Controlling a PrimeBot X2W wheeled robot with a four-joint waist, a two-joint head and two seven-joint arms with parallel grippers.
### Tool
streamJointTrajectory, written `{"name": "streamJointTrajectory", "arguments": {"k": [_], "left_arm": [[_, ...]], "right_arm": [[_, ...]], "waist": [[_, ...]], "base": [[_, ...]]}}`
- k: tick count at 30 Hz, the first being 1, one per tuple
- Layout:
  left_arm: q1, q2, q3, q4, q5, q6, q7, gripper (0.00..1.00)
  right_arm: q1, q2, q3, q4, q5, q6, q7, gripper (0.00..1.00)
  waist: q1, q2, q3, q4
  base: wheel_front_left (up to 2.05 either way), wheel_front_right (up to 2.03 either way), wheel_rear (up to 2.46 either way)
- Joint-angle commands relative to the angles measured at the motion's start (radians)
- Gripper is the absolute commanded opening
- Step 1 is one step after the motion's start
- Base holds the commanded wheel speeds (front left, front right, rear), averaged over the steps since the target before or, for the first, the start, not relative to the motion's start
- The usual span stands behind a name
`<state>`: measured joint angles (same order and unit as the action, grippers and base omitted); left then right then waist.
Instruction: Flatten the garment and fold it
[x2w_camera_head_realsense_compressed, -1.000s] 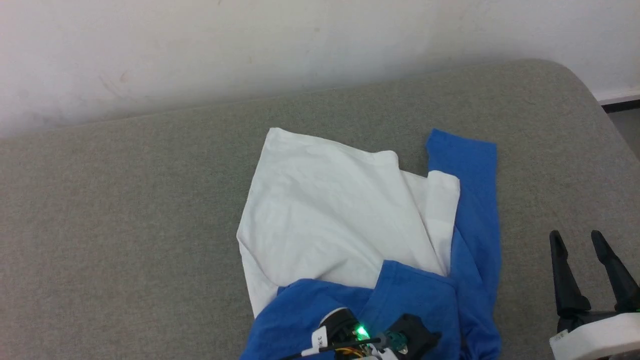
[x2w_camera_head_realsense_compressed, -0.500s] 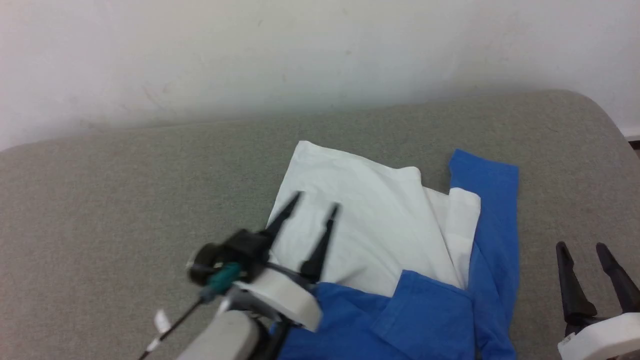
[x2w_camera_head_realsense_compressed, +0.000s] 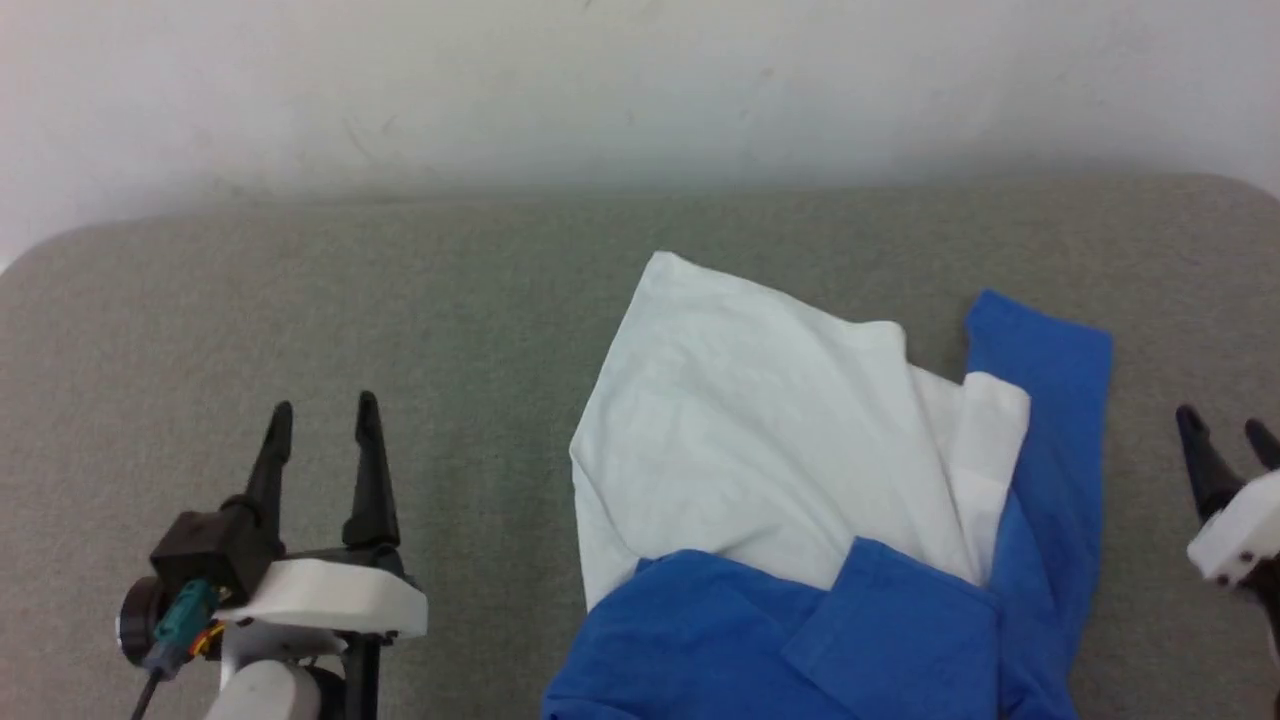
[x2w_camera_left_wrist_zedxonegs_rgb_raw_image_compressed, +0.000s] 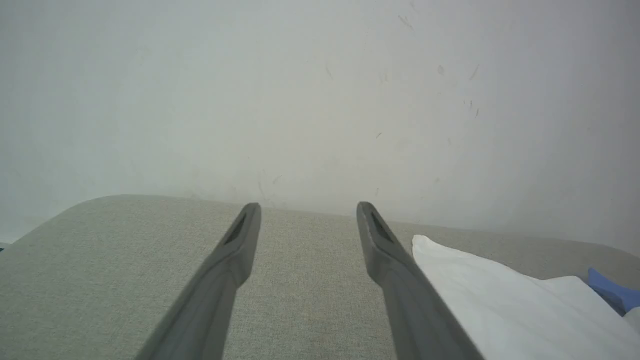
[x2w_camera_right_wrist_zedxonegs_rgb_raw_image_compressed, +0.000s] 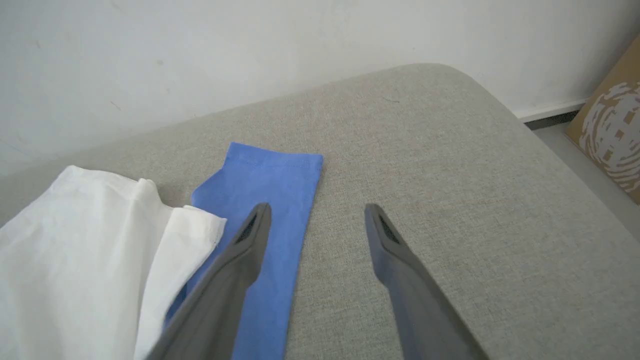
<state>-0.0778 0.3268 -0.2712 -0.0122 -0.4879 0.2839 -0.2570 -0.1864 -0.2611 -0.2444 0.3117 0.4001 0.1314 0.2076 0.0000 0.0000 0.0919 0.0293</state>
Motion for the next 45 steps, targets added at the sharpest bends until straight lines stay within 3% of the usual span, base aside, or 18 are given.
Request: {"name": "streamJointTrajectory", "arguments": {"k": [1, 10, 19, 20, 21, 22, 23, 34, 40, 45], "left_arm": [[0.012, -0.001, 0.008, -0.007, 0.009, 0.004, -0.004, 1.0], [-0.01, -0.081, 0.08, -0.072, 0.083, -0.063, -0.005, 1.0], [-0.045, -0.166, 0.135, -0.077, 0.142, -0.142, -0.005, 1.0], [-0.045, -0.173, 0.143, -0.073, 0.147, -0.149, -0.005, 1.0], [-0.044, -0.18, 0.151, -0.069, 0.153, -0.156, -0.005, 1.0], [-0.043, -0.186, 0.159, -0.064, 0.158, -0.162, -0.005, 1.0], [-0.04, -0.192, 0.167, -0.058, 0.163, -0.167, -0.005, 1.0], [0.011, -0.23, 0.226, -0.017, 0.204, -0.213, -0.005, 1.0], [0.053, -0.237, 0.247, -0.011, 0.217, -0.221, -0.005, 1.0], [0.085, -0.239, 0.266, -0.004, 0.221, -0.225, -0.005, 1.0]], "right_arm": [[-0.025, -0.007, -0.001, 0.015, 0.008, -0.001, 0.007, 1.0], [-0.333, -0.147, 0.004, 0.33, 0.07, -0.001, 0.223, 1.0], [-0.454, -0.214, 0.067, 0.476, 0.087, -0.001, 0.397, 1.0], [-0.453, -0.213, 0.076, 0.492, 0.093, -0.001, 0.423, 0.9], [-0.452, -0.211, 0.081, 0.505, 0.1, -0.001, 0.447, 0.43], [-0.449, -0.207, 0.082, 0.519, 0.108, -0.001, 0.469, 0.12], [-0.446, -0.203, 0.084, 0.53, 0.113, -0.001, 0.486, 0.0], [-0.328, -0.271, -0.038, 0.432, 0.191, -0.001, 0.306, 0.0], [-0.194, -0.333, -0.168, 0.311, 0.192, -0.001, 0.248, 0.0], [-0.109, -0.346, -0.23, 0.157, 0.173, -0.001, 0.259, 0.0]], "waist": [[0.0, 0.0, 0.053, 0.052], [0.0, 0.0, 0.194, 0.173], [0.0, 0.0, 0.264, 0.213], [0.0, 0.0, 0.265, 0.212], [0.0, 0.0, 0.263, 0.21], [0.0, 0.0, 0.259, 0.205], [0.0, 0.0, 0.253, 0.2], [0.0, 0.0, 0.133, 0.125], [0.0, 0.0, 0.075, 0.071], [0.0, 0.0, 0.03, 0.032]], "base": [[0.0, 0.0, 0.0], [0.0, 0.0, 0.0], [0.0, 0.0, 0.0], [0.0, 0.0, 0.0], [0.0, 0.0, 0.0], [0.0, 0.0, 0.0], [0.0, 0.0, 0.0], [0.0, 0.0, 0.0], [0.0, 0.0, 0.0], [0.0, 0.0, 0.0]]}}
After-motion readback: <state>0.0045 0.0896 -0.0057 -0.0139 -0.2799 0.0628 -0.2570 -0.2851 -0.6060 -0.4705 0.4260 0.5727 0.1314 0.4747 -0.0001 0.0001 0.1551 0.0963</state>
